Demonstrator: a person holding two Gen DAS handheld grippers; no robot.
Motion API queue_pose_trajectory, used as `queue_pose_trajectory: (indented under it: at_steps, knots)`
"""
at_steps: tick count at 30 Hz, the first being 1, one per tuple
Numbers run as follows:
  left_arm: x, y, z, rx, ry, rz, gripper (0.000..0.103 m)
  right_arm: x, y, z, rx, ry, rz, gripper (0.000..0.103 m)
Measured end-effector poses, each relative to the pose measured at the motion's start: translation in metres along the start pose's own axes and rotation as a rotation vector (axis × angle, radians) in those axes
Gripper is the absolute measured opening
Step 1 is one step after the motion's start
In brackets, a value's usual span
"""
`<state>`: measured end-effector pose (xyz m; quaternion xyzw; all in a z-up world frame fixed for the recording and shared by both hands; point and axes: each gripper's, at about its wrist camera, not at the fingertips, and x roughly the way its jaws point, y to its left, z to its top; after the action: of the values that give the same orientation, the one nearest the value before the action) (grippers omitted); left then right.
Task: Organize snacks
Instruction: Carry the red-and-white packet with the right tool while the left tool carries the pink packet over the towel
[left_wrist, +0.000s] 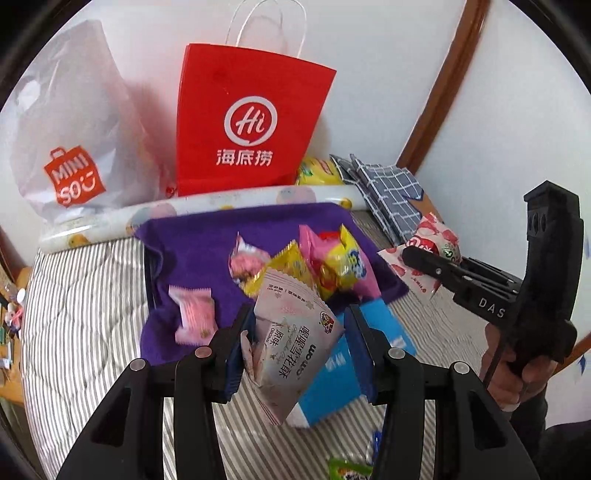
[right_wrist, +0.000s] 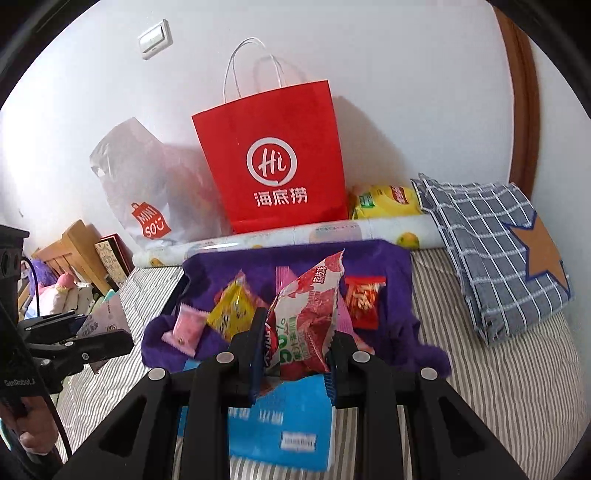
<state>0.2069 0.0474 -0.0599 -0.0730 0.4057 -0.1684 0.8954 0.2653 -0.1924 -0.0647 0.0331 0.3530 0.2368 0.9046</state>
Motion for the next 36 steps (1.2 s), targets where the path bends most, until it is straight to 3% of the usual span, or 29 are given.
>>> queue_pose_trajectory:
  at_steps: [7,23,26,36]
  knots:
    - [0.002,0.015,0.028,-0.017,-0.044,0.047,0.049,0.018,0.000,0.027,-0.017,-0.018,-0.003,0.025]
    - [0.034,0.046,0.058,-0.049,-0.035,0.097,0.049,0.058,-0.005,0.061,-0.053,0.002,-0.023,0.025]
    - [0.044,0.055,0.069,-0.051,-0.037,0.134,0.049,0.065,-0.010,0.068,-0.045,0.007,-0.042,0.025]
    - [0.096,0.075,0.084,-0.123,0.022,0.095,0.049,0.100,-0.022,0.068,-0.024,0.055,-0.031,0.025]
